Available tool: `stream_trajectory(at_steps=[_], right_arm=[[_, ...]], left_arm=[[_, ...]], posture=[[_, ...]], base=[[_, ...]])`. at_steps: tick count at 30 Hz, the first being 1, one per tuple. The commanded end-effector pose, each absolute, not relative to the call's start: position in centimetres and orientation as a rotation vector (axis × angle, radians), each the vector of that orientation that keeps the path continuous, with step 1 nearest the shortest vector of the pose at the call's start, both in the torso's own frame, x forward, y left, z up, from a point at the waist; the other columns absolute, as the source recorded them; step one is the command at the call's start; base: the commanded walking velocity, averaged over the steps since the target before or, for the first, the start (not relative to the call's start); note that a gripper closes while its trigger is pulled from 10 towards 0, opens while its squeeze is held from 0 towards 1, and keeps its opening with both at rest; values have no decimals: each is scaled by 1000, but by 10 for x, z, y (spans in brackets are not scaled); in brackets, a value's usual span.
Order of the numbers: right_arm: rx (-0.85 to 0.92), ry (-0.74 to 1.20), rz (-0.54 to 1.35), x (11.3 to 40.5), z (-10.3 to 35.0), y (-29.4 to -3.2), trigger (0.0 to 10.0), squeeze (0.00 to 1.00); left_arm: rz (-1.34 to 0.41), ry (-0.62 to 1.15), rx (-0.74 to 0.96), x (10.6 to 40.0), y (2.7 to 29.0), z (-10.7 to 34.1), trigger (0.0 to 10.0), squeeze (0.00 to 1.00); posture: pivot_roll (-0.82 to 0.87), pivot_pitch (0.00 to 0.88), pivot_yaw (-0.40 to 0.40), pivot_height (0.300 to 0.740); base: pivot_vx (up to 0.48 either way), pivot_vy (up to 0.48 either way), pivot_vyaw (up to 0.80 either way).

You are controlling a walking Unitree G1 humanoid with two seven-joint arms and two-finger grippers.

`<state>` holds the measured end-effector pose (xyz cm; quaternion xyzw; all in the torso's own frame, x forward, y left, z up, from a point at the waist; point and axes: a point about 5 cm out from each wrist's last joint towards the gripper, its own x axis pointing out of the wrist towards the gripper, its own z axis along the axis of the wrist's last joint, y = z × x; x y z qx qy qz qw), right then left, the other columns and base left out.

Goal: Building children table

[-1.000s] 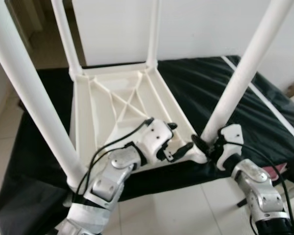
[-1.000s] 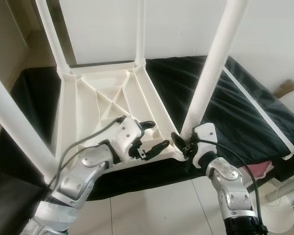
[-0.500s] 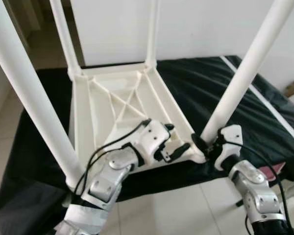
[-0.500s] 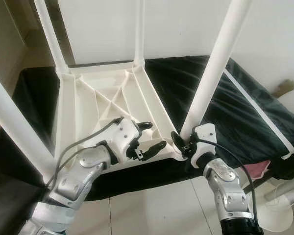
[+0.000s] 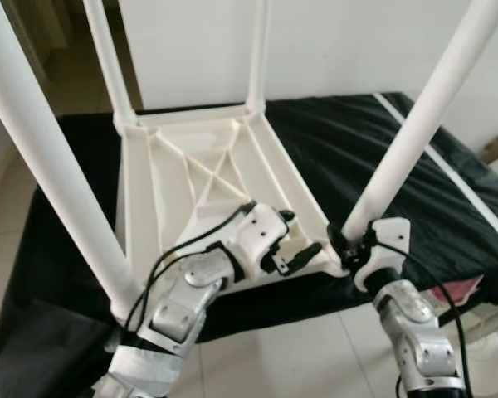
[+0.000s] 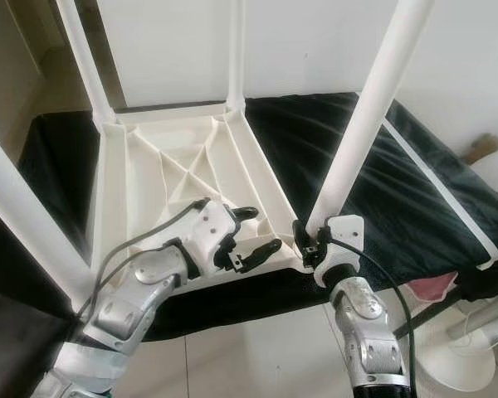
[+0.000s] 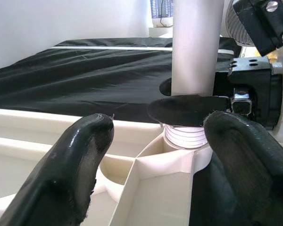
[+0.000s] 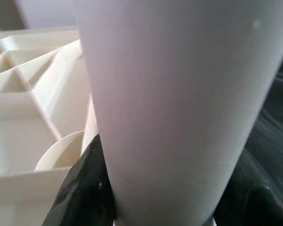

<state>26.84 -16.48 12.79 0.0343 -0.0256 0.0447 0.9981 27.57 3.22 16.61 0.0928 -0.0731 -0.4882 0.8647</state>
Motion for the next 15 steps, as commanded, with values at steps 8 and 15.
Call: stream_trajectory(at_steps=[8,15], right_arm=[[181,20,-117,259,112,-155,10000,0],[180,23,-128,259,113,-154,10000,0]], left_arm=[[-1038,-153,194,273,32,168,10000,0],[-1040,-150,199,273,34,168,10000,0]], posture=[[-46,59,-39,740],[-44,59,-36,740]], base=[[0,0,0],[0,0,0]])
